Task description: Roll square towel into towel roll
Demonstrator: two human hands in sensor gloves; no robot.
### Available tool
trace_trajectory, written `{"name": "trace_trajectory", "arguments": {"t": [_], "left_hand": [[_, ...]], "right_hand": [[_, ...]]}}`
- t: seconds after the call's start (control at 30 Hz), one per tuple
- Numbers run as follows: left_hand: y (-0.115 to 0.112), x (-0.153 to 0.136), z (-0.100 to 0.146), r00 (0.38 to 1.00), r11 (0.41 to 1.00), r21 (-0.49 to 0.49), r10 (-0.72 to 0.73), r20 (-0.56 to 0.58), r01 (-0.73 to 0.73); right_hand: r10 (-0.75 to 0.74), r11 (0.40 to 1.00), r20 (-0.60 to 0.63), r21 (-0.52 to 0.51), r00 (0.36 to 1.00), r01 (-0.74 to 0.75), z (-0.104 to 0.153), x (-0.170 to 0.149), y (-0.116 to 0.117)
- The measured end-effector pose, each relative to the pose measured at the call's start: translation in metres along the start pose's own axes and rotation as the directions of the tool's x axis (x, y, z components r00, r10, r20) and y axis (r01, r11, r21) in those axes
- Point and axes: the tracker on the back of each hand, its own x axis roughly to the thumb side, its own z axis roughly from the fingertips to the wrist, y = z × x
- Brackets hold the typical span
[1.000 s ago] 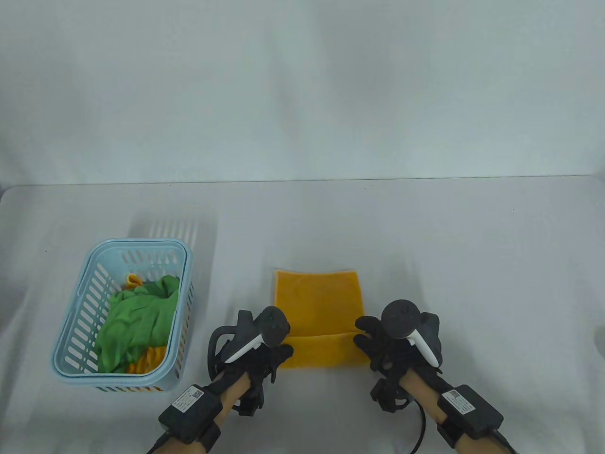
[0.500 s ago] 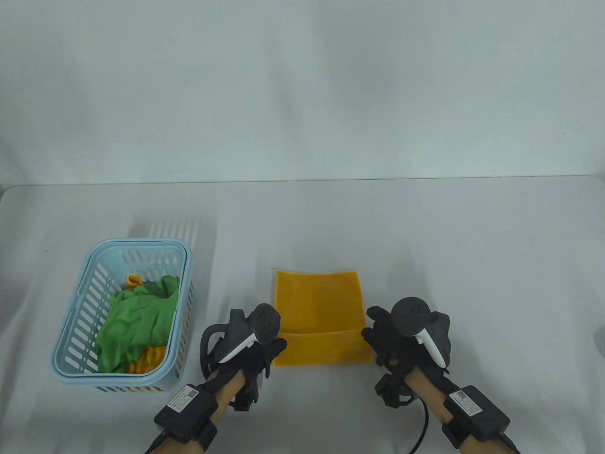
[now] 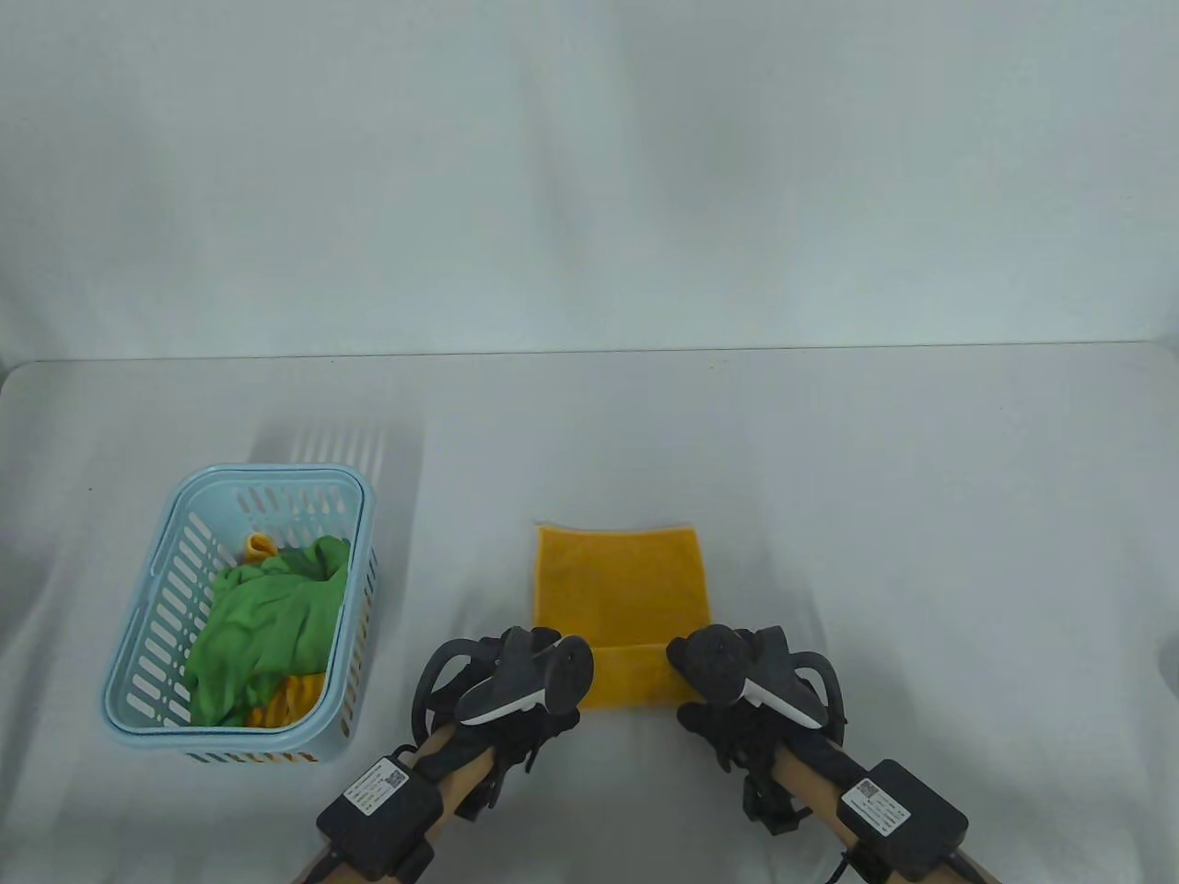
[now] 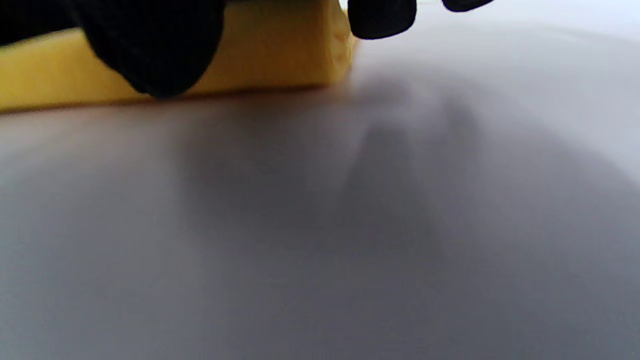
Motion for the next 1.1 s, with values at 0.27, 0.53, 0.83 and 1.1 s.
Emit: {"name": "trace_trajectory", "arguments": {"t": [0.27, 0.53, 0.83, 1.1], "left_hand": [[-0.011, 0.0, -0.005, 0.999, 0.998, -0.035, -0.045, -0.023, 0.044], [-0.002, -0.006, -0.005, 0.998, 0.999, -0.023, 0.039, -0.041, -0.04], [0.005, -0.03, -0.005, 0.936, 0.937, -0.041, 0.342, -0.084, -0.347], [0.005, -0.041, -0.006, 0.879, 0.885, -0.032, 0.456, -0.138, -0.464]], "right_hand": [[0.005, 0.999, -0.039, -0.034, 0.999, -0.006, -0.006, -0.002, 0.004], [-0.104, 0.991, -0.037, -0.085, 0.994, 0.101, -0.007, -0.009, -0.003], [-0.345, 0.937, -0.065, -0.079, 0.936, 0.34, -0.009, -0.026, -0.015], [-0.489, 0.872, -0.149, -0.106, 0.86, 0.477, -0.008, -0.041, -0.018]]}}
